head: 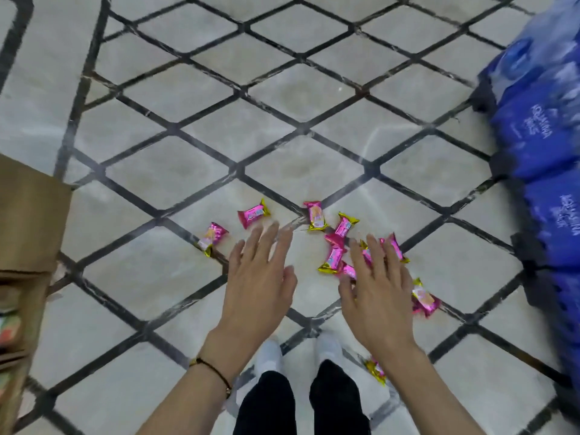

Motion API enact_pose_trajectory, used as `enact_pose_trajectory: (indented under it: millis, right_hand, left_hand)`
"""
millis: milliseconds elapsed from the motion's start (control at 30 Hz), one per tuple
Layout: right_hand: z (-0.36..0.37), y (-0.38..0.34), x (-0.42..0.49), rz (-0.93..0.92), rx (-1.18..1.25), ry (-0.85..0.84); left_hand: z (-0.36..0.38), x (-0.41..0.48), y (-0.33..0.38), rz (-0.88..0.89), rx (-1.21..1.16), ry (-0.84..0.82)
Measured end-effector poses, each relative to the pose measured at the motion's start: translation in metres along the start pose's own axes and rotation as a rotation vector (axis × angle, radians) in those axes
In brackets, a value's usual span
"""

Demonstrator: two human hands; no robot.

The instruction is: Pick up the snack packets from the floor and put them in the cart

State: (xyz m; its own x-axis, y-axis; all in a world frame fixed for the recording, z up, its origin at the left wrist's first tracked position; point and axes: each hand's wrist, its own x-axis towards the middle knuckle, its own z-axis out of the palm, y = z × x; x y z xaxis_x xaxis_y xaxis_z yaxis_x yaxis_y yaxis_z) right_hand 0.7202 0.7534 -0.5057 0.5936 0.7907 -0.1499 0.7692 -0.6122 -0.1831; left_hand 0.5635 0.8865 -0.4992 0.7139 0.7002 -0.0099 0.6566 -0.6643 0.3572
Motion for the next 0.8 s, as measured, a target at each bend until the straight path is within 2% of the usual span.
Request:
enact_pose_trajectory:
  millis: [100, 233, 467, 633, 733, 800]
  right_hand:
    - [0.106, 0.021, 0.05, 0.069, 0.029, -0.081]
    - [0.262, 0.062, 0.097, 0.159, 0.047, -0.278]
    - [0.481, 0.143, 0.156, 0.182, -0.088, -0.377]
    - [0.563, 0.168, 0.181, 0.225, -0.088, -0.263]
    - [0.582, 0.167, 0.192, 0.227, -0.004, -0.16]
    - [0.588, 0.164, 0.2, 0.237, 0.047, -0.146]
  left_hand:
    - [0.107, 0.022, -0.044, 0.037, 0.035, -0.064]
    - [0.256, 0.021, -0.105, 0.012, 0.067, -0.232]
    - [0.46, 0.005, -0.209, -0.042, 0.183, -0.427]
    - [0.544, 0.003, -0.24, 0.112, 0.379, -0.488]
    - [0.565, 0.0, -0.25, 0.227, 0.416, -0.486]
    - [0.568, 0.002, -0.253, 0.224, 0.402, -0.502]
